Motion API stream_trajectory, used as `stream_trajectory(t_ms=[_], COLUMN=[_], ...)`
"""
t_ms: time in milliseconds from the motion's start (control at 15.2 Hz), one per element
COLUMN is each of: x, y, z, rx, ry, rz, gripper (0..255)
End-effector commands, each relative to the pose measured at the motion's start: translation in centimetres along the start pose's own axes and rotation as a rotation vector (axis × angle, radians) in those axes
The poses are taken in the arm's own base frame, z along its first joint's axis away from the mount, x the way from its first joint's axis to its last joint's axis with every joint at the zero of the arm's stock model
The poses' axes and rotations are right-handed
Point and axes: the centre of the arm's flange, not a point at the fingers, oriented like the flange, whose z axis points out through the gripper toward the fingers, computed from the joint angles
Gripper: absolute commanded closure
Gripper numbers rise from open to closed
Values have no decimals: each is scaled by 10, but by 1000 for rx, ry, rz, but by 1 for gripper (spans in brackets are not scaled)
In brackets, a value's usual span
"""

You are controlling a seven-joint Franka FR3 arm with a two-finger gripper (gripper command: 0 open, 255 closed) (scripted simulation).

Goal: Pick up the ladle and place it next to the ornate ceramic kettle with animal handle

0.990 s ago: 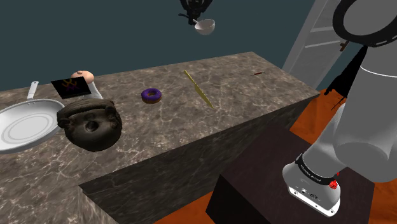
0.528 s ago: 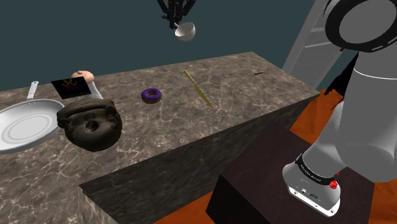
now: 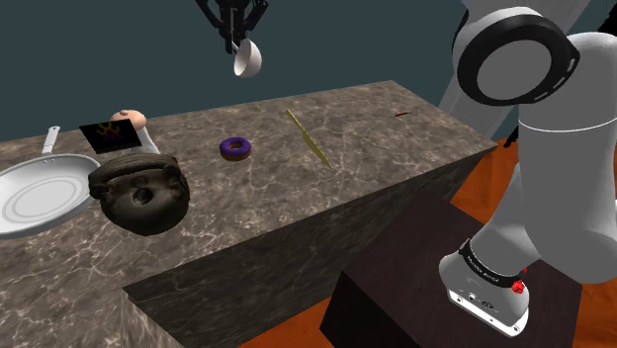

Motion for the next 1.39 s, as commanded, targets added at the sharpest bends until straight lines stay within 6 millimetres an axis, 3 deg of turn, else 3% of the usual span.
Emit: stream_trajectory(t_ms=[0,1320], x=[0,2], y=[-2,9], z=[8,113], rx=[0,0], ry=[1,1], rz=[1,1], gripper=[255,255])
